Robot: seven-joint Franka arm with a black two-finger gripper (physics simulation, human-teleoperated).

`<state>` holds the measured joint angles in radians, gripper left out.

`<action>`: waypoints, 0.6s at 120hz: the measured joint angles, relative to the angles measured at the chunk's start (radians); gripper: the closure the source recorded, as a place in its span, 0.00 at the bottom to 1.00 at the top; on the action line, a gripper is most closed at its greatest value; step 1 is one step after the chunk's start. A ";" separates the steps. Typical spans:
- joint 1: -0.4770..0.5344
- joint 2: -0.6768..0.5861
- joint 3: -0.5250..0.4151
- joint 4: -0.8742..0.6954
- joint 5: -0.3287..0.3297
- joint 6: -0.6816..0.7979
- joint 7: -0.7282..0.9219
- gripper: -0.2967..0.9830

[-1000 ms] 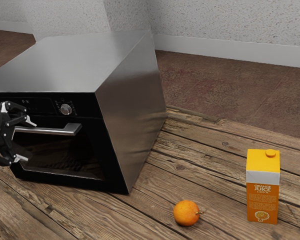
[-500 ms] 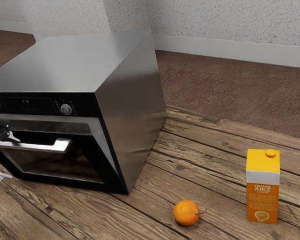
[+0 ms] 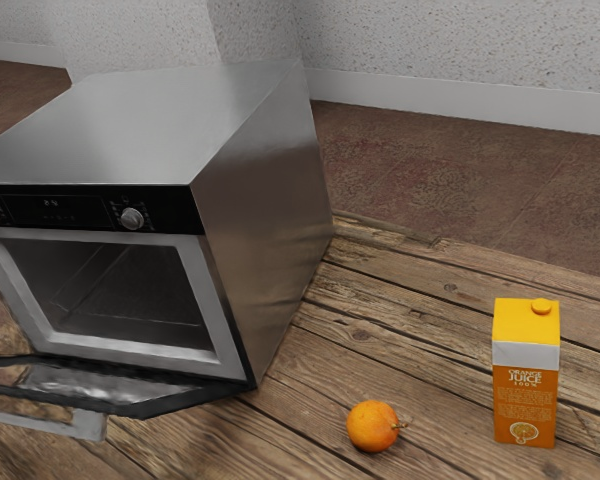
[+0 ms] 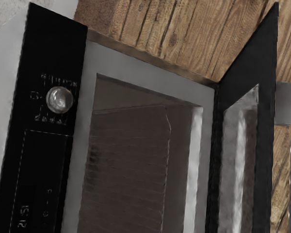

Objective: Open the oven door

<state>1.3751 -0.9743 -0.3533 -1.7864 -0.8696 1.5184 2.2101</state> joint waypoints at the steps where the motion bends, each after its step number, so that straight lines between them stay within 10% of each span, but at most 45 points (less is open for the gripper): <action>1: -0.002 0.062 -0.051 0.089 0.010 -0.006 -0.016 0.23; 6: -0.041 0.305 -0.279 0.382 0.096 -0.032 -0.119 0.23; 13: -0.399 0.748 -0.411 0.581 0.351 -0.061 -0.312 0.23; 25: -0.947 1.112 -0.106 0.750 0.679 -0.098 -0.614 0.23; 38: -1.182 1.217 0.139 0.711 0.750 -0.112 -0.890 0.23; 72: -1.220 1.237 0.178 0.702 0.793 -0.125 -1.416 0.23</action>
<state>0.1553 0.2629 -0.1755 -1.0849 -0.0770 1.3939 0.7938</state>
